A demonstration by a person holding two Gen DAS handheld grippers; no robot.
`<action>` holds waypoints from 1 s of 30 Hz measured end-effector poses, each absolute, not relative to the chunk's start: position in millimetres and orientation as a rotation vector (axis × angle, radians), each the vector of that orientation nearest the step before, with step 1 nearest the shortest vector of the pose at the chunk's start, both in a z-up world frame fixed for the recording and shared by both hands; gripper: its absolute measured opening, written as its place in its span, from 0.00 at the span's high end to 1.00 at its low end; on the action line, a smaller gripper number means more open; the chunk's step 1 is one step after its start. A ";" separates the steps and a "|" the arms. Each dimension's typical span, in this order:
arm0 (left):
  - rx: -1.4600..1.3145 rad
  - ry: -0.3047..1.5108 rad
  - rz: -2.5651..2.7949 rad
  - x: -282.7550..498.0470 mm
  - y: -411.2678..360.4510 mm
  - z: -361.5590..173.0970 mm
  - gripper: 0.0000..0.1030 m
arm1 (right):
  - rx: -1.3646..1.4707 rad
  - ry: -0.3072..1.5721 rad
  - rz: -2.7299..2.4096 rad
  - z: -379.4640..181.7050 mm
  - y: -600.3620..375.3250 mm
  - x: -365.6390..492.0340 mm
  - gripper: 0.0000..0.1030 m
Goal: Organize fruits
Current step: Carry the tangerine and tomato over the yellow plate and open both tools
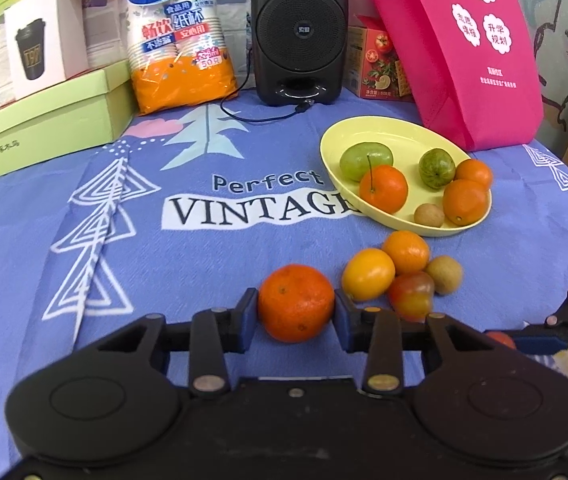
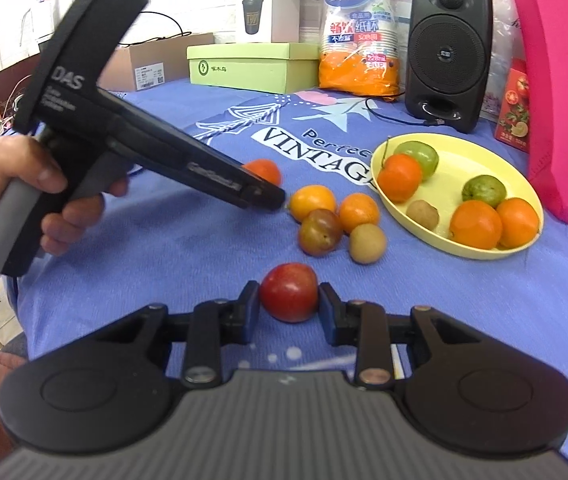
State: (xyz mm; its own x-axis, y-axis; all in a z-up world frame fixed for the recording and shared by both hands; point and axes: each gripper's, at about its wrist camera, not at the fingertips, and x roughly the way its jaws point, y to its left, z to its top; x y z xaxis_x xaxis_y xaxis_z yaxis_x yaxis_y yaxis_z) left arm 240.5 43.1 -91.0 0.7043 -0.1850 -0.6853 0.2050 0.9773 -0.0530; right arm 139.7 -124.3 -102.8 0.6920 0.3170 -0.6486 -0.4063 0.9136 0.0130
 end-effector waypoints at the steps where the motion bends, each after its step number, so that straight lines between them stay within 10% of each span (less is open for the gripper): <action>1: 0.022 0.758 -0.215 236.4 44.5 -89.5 0.63 | -0.134 0.698 0.401 -102.9 -125.8 137.6 0.70; 30: 0.081 0.687 -0.319 283.7 -12.4 -28.5 0.63 | -0.168 0.587 0.284 -66.3 -173.4 170.2 0.70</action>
State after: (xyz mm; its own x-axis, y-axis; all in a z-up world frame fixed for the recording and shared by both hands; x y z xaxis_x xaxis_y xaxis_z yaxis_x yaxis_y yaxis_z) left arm 283.7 -12.4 -28.5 0.7269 -0.2622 -0.6346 0.3154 0.9485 -0.0306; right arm 170.2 -173.4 -66.3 0.7956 0.2155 -0.5662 -0.3101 0.9477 -0.0751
